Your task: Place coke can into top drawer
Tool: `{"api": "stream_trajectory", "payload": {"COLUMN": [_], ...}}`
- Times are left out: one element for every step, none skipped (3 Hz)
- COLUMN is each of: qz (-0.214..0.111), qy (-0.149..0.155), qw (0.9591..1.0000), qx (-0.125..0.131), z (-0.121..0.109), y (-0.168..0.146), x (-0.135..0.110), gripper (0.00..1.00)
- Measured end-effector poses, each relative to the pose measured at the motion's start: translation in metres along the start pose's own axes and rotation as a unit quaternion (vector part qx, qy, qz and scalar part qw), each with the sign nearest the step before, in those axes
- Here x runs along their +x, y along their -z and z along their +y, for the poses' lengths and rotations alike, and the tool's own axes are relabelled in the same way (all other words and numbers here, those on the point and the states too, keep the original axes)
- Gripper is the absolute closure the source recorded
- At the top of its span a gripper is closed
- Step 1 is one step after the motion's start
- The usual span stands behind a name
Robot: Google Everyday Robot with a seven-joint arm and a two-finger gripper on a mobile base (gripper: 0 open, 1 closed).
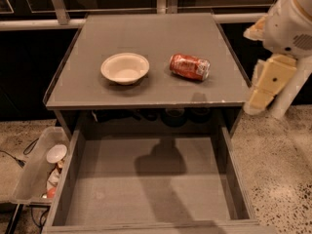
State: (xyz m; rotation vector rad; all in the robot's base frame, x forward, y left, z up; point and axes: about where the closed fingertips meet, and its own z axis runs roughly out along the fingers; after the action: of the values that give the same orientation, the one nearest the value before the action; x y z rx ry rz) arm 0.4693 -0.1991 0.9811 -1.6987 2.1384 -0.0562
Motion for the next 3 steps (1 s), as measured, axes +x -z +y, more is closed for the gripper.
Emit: {"api": "stream_trajectory", "payload": {"qz": [-0.071, -0.113, -0.107], "qy": [0.009, 0.006, 0.007], "qw": [0.9973, 0.9932, 0.9937], "qx": [0.015, 0.025, 0.032], "z": [-0.035, -0.060, -0.066], "y": [-0.014, -0.018, -0.025], "x": [-0.035, -0.062, -0.065], "gripper": [0.00, 0.00, 0.00]}}
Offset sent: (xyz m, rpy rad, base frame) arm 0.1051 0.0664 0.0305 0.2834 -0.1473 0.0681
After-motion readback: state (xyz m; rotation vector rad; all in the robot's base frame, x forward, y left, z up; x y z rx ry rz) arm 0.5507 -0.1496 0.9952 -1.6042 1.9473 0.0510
